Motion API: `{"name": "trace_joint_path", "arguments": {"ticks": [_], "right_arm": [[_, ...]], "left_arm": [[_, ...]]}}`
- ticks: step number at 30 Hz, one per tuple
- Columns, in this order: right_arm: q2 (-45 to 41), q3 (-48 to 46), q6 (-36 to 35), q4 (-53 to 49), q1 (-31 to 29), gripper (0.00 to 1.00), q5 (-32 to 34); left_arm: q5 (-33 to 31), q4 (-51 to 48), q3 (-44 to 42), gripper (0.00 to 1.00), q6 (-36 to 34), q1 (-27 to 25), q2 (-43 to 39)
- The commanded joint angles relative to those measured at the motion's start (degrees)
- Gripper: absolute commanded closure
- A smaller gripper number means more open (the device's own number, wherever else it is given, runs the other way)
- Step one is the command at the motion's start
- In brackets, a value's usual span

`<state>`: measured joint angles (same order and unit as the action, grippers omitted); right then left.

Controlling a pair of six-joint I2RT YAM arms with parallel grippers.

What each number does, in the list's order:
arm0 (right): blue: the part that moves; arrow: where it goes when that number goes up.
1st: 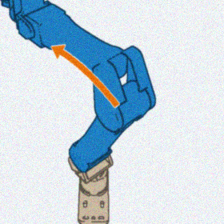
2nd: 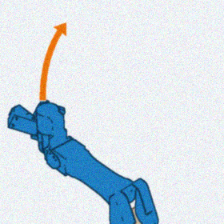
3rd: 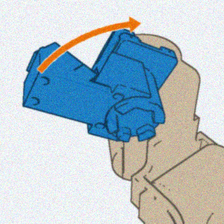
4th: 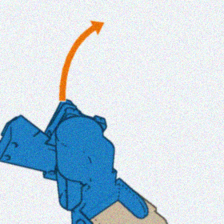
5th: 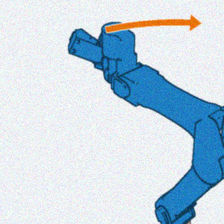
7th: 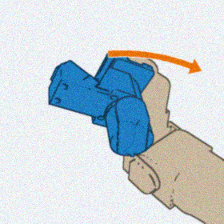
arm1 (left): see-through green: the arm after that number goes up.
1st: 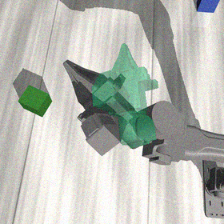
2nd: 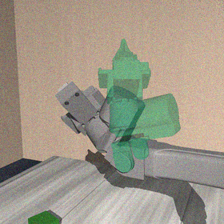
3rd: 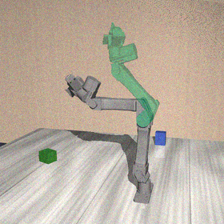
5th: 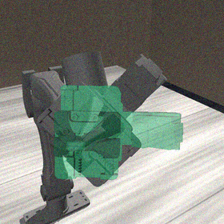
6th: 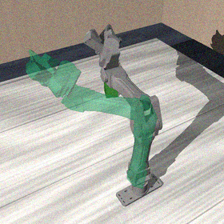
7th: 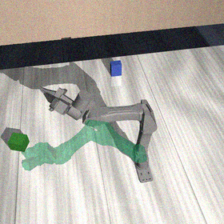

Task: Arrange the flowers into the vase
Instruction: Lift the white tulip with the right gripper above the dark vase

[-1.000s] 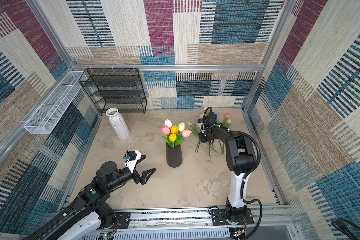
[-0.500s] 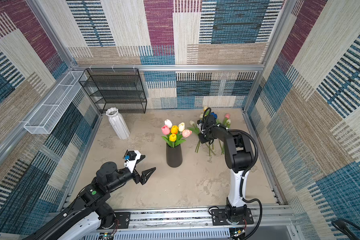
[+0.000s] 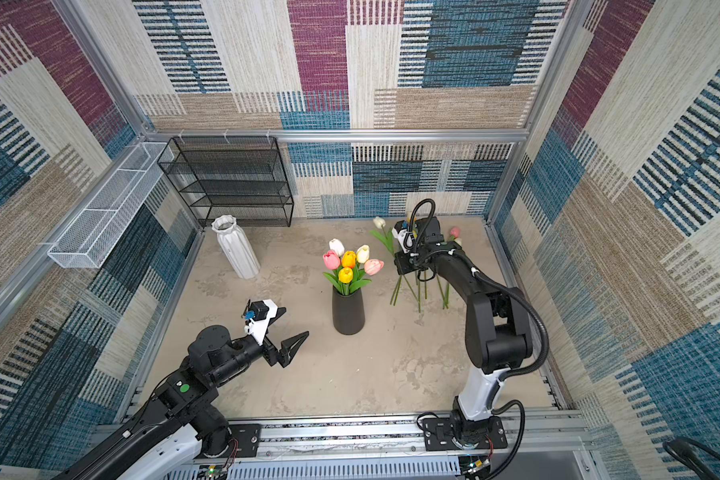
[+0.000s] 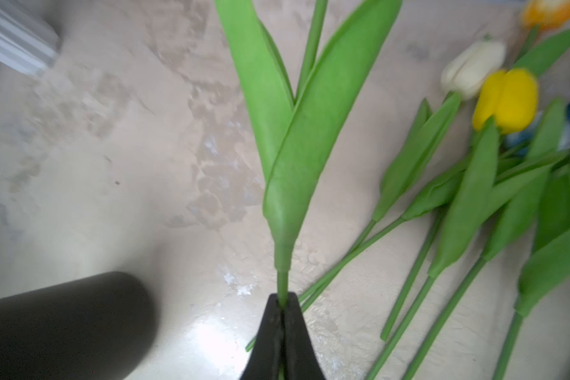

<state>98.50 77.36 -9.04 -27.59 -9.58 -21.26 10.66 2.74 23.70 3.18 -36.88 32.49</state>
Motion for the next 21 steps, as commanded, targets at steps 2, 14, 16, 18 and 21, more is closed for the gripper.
{"name": "trace_joint_path", "arguments": {"ticks": [2,14,16,18,21], "right_arm": [[-12.1,-3.7,11.4,16.3,0.2,1.0,-12.6],[-39.9,-33.3,35.1,76.4,-6.5,1.0,-9.8],[-41.9,-35.1,34.9,78.4,-7.2,1.0,-9.4],[-43.5,-37.0,34.8,81.2,-7.6,1.0,-10.2],[-43.0,-40.2,34.8,87.9,-9.2,1.0,-12.1]], "left_arm": [[0.6,1.5,3.6,0.01,-1.0,0.0,-0.1],[5.6,7.1,9.8,0.0,-2.5,0.0,7.8],[6.0,7.3,9.8,0.0,-2.7,0.0,8.8],[6.2,7.5,9.9,0.0,-2.9,0.0,9.5],[6.1,8.5,9.6,0.0,-2.8,0.0,10.2]]}}
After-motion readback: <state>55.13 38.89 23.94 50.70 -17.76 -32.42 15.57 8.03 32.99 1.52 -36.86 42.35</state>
